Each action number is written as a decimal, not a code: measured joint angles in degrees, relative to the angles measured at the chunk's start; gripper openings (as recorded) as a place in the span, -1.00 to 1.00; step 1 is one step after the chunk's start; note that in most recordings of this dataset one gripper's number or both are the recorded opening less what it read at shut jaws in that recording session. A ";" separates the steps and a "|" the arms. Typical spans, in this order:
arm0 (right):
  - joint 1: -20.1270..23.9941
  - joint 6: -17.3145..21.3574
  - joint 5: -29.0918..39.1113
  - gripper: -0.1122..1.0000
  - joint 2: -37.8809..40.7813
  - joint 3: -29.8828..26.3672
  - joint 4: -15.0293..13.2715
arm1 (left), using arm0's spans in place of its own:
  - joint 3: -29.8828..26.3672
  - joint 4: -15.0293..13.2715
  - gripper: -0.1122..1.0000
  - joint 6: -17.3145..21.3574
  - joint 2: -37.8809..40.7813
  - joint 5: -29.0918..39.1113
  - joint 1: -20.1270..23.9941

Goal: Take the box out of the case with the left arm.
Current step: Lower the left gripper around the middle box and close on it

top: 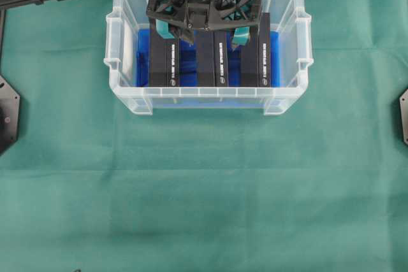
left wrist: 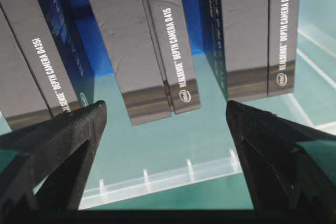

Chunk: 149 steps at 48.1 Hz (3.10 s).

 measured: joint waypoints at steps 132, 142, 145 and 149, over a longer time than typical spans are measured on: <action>0.00 -0.18 -0.26 -0.80 1.58 0.09 -0.09 | 16.08 2.81 0.95 -4.04 3.60 -18.98 1.85; 0.00 -0.18 -0.26 -0.80 1.58 0.09 0.00 | 16.00 2.37 0.54 -4.04 3.60 -18.98 1.85; 0.00 -0.18 -0.35 -0.80 1.58 0.00 0.00 | 15.82 2.29 0.30 -4.04 3.60 -18.72 1.85; 0.00 -0.18 -0.35 -0.80 1.58 0.00 0.00 | 15.64 2.20 0.28 -4.04 3.60 -18.54 1.85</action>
